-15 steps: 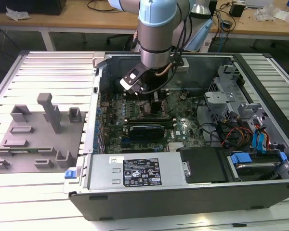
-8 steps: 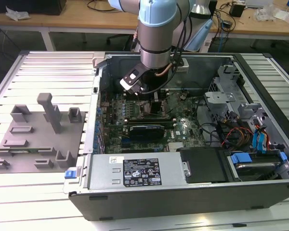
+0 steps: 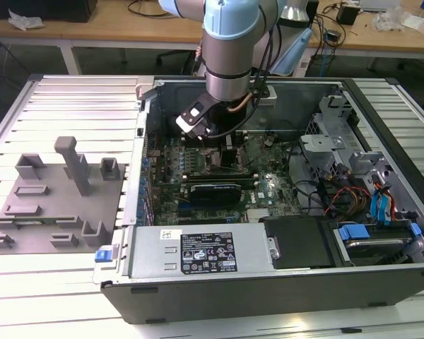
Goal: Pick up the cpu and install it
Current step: 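Place the cpu into insertion slot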
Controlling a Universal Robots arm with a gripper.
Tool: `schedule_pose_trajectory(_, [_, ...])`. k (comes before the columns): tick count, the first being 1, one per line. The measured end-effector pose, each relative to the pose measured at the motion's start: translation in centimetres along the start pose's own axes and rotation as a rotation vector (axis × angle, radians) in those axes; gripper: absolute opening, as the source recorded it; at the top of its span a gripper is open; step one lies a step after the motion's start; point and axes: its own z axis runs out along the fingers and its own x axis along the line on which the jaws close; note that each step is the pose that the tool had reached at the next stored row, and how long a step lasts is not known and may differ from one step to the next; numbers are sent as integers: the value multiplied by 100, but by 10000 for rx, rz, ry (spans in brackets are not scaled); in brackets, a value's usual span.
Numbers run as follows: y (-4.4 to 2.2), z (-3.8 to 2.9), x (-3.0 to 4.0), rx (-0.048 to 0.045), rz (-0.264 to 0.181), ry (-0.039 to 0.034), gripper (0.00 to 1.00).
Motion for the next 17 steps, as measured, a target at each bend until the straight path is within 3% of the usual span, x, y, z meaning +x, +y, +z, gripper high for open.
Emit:
schedule_pose_trajectory(1, [0, 2, 1, -3, 0, 6, 54])
schedule_pose_trajectory(2, [1, 5, 2, -6, 0, 11, 62])
schedule_pose_trajectory(5, [0, -5, 0, 1, 0, -1, 62])
schedule_pose_trajectory(10, [5, -100, -2, 0, 0, 2, 62])
schedule_pose_trajectory(13, [10, -199, -4, -1, 0, 2, 62])
schedule_pose_trajectory(17, [11, -215, -4, -1, 0, 6, 62])
